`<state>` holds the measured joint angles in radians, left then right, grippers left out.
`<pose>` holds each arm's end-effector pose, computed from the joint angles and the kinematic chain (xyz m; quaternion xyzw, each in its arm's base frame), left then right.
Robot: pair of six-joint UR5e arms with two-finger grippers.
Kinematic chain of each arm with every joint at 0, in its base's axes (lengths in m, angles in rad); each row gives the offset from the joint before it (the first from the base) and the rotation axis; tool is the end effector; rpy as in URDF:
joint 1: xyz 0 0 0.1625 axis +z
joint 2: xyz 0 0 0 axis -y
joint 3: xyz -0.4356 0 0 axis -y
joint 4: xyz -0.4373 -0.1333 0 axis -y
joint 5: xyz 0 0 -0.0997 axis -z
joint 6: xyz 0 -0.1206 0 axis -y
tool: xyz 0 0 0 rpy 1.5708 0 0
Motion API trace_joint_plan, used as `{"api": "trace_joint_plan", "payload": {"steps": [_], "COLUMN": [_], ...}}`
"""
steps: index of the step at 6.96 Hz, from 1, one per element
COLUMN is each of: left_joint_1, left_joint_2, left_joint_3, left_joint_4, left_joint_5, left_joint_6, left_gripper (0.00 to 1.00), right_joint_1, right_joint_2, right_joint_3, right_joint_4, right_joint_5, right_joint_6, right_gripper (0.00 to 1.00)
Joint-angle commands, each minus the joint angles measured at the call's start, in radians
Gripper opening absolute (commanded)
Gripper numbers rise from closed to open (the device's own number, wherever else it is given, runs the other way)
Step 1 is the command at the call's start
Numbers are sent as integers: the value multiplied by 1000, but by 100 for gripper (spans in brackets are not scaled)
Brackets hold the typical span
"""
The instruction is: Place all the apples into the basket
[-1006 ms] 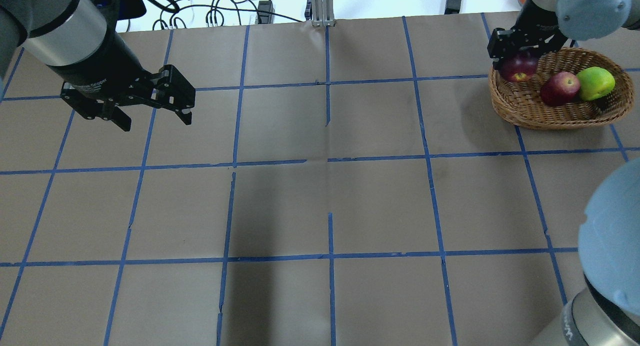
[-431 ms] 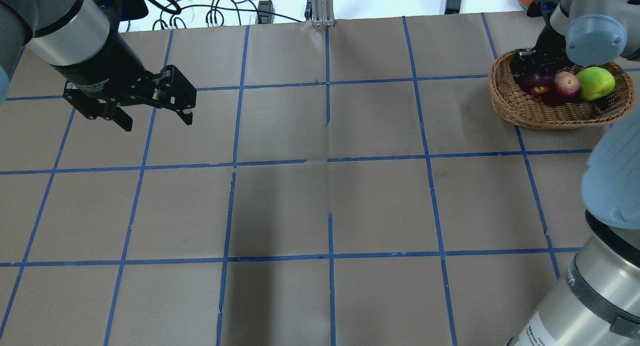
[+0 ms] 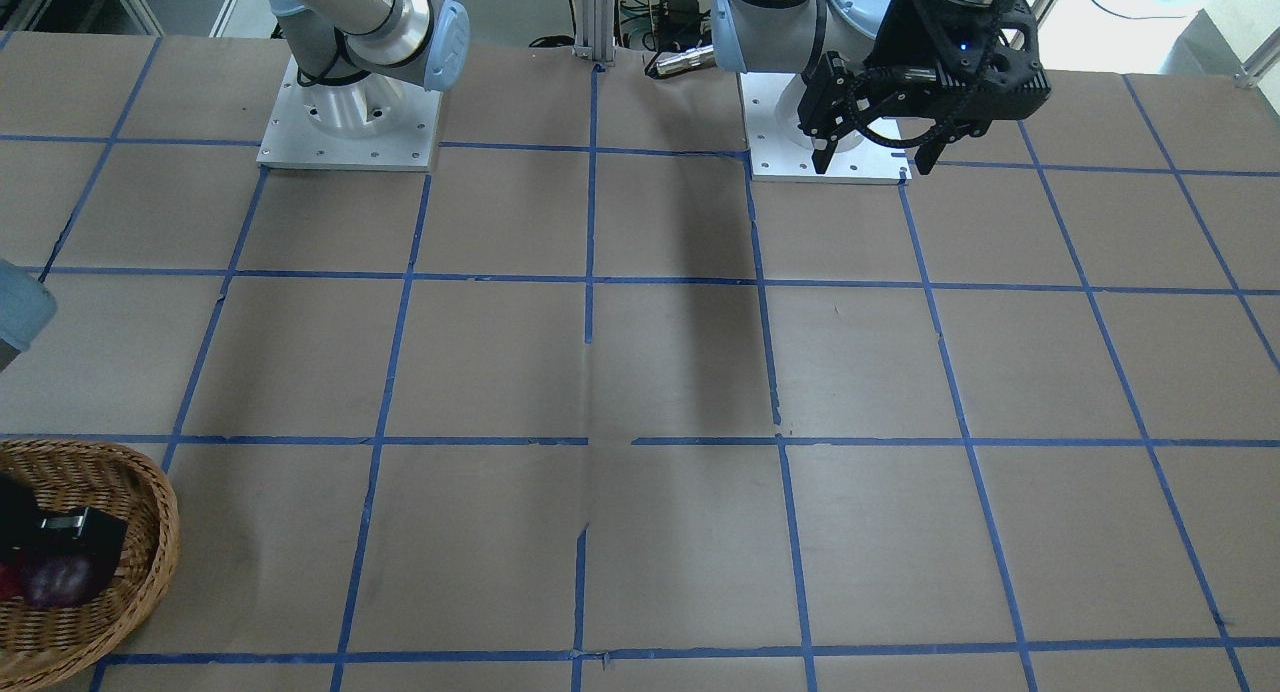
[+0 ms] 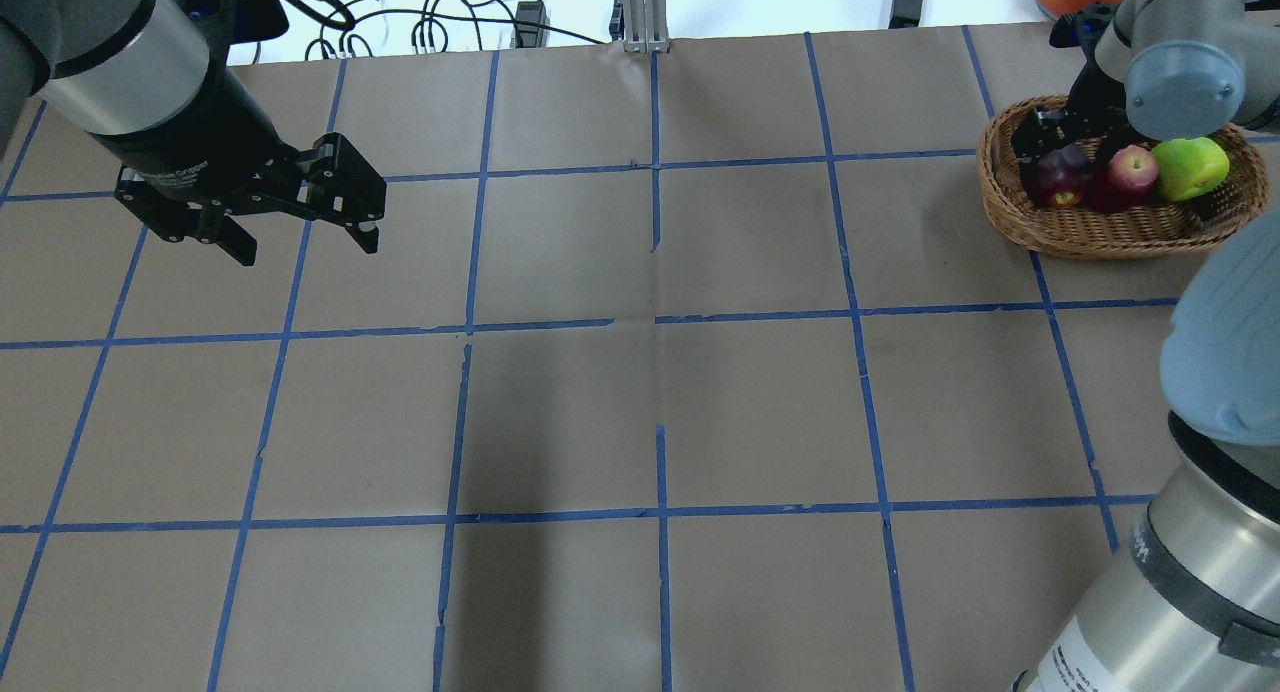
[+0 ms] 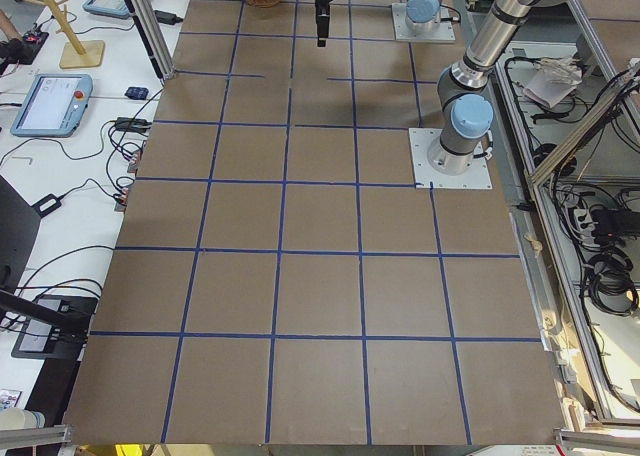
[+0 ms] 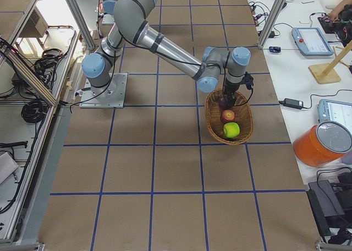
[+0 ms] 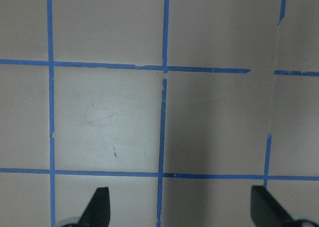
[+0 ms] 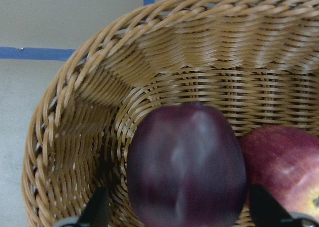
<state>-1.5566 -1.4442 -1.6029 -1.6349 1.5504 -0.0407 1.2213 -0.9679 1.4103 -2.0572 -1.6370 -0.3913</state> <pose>-0.1289 -0.4855 0.5184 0.0273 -0.9995 0.0151 0.0104 -0.1381 -0.7448 0.2183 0.0202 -0.9990 0.0085 0.0388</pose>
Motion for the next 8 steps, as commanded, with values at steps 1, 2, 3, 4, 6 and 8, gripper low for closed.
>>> {"api": "trace_joint_plan", "payload": {"steps": [1, 2, 3, 4, 6, 8], "left_joint_1": [0, -2, 0, -2, 0, -3], "left_joint_2": [4, 8, 1, 5, -2, 4], "left_joint_3": [-2, -2, 0, 0, 0, 1], "left_joint_4": [-3, -5, 0, -2, 3, -2], "left_joint_5": [-3, -1, -3, -3, -4, -3], "left_joint_6": [-1, -1, -1, -1, -2, -2], "left_gripper": [100, 100, 100, 100, 100, 100], "right_joint_1": [0, 9, 26, 68, 201, 317], "right_joint_2": [-69, -153, -254, -334, -425, -515], "right_joint_3": [-7, -8, -5, -5, 13, 80], "right_joint_4": [98, 220, 361, 462, 581, 578], "right_joint_5": [-32, -21, -6, 38, 43, 45], "right_joint_6": [0, 14, 49, 154, 315, 429], "right_gripper": [100, 100, 100, 100, 100, 100]}}
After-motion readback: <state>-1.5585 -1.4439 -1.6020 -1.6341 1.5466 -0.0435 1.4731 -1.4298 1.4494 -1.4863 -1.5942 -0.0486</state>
